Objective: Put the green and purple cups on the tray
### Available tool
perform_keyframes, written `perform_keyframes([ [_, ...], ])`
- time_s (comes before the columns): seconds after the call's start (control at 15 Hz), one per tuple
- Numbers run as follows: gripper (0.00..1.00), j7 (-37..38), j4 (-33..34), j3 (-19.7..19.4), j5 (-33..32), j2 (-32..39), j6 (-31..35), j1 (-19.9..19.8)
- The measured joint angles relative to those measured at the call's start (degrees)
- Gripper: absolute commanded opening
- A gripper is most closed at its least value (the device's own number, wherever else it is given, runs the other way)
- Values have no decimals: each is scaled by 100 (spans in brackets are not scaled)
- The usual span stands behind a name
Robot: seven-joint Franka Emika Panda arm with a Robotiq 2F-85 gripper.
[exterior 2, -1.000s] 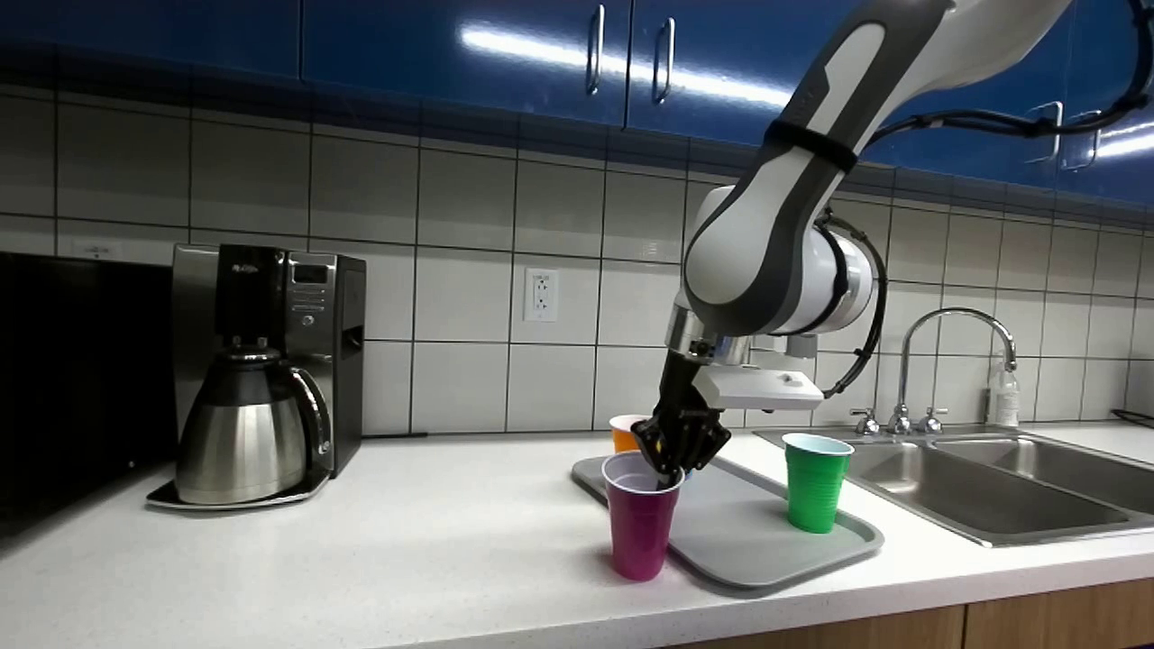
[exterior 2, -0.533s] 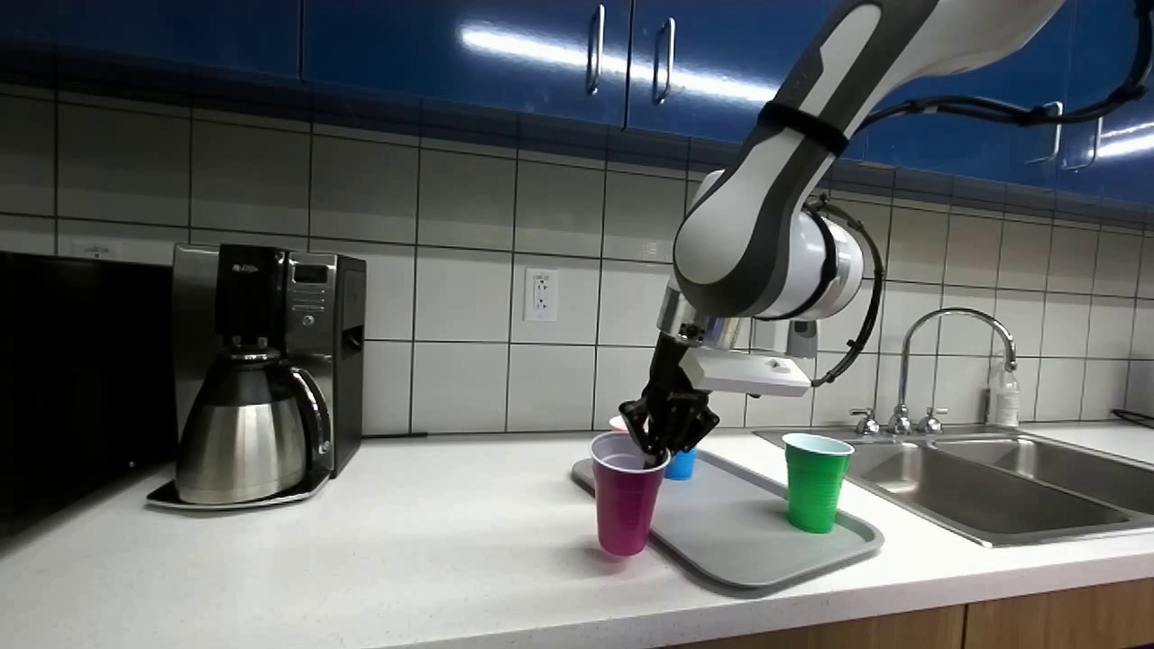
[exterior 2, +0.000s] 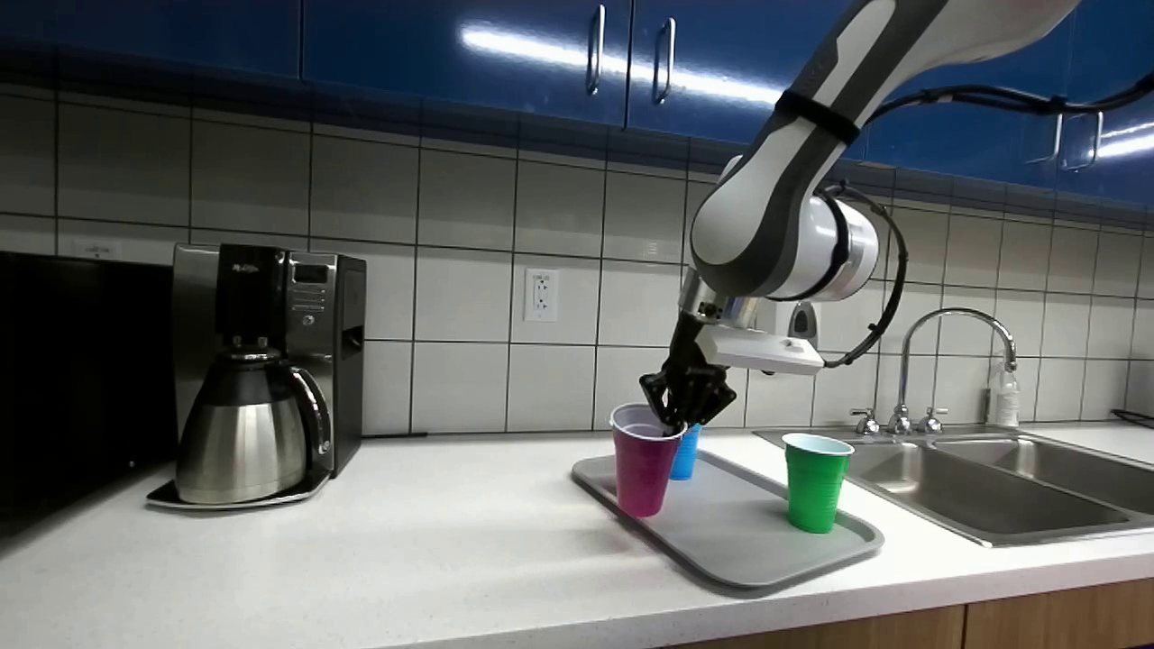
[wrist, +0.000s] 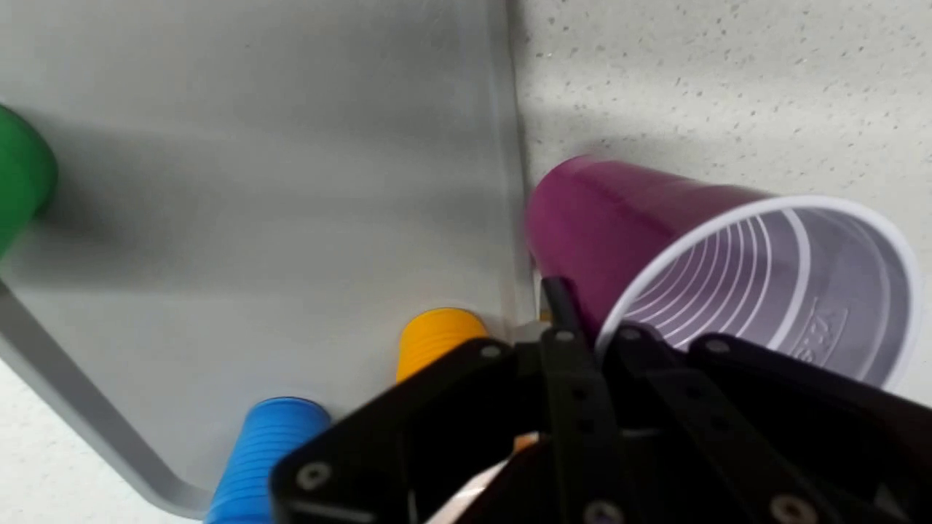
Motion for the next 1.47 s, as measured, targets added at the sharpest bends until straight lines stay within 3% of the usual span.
perform_keyframes([
  [0.6,1,641,15,-297,-827,1,-119,-733],
  [1.2,1,888,20,-306,-791,9,-645,-756],
  [1.47,1,878,29,-307,-362,15,-831,-751],
])
